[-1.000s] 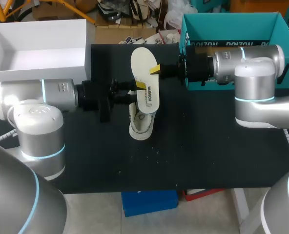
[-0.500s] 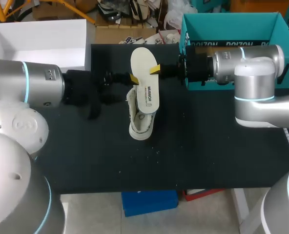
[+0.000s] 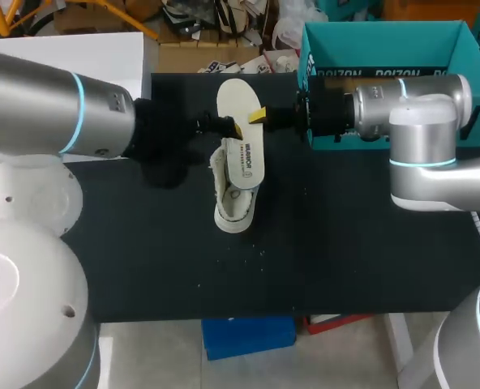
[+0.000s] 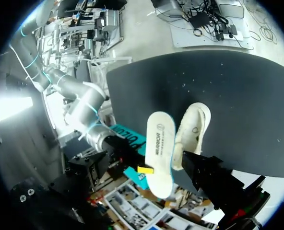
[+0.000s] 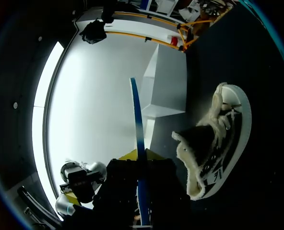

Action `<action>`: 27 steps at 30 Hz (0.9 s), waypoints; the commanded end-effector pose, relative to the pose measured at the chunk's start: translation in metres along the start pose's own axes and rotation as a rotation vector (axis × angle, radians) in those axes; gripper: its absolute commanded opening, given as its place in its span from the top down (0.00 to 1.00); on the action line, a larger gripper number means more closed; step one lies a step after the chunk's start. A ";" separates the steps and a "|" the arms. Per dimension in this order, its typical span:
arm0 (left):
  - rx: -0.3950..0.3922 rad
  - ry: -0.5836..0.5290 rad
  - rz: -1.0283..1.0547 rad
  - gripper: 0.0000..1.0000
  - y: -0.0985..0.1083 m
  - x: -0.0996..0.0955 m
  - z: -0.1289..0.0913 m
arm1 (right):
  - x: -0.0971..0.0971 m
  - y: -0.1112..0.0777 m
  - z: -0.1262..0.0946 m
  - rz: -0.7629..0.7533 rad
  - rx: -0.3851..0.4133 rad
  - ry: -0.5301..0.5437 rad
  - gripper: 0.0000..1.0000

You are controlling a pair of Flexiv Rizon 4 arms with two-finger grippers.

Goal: Take the shoe out of the shoebox, open the shoe tongue, remove and reinsert the insole, then place the shoe into the shoebox

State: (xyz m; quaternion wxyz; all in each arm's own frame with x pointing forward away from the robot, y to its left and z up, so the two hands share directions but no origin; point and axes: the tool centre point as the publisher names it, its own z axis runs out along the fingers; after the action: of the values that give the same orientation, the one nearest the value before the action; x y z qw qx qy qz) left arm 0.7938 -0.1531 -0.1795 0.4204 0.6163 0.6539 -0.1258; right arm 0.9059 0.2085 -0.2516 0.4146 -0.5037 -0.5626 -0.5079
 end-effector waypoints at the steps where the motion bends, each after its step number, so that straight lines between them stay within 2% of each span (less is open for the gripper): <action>1: 0.134 0.893 0.032 0.00 0.009 -0.012 0.028 | 0.000 0.000 0.001 0.000 -0.001 -0.001 1.00; 6: 0.185 0.995 0.022 0.00 0.010 -0.010 0.039 | 0.000 0.000 0.001 0.000 -0.001 -0.001 1.00; 11: 0.191 1.056 0.022 0.00 0.011 -0.011 0.042 | 0.000 0.000 0.001 0.000 -0.001 -0.001 1.00; 27: 0.201 1.077 0.034 0.00 0.007 -0.003 0.052 | 0.000 0.000 0.001 0.000 -0.001 -0.001 1.00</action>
State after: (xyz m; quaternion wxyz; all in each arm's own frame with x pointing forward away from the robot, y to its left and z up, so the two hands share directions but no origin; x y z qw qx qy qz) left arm 0.8180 -0.1841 -0.2064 0.1273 0.6593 0.7409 0.0121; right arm 0.9059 0.2085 -0.2515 0.4146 -0.5036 -0.5628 -0.5078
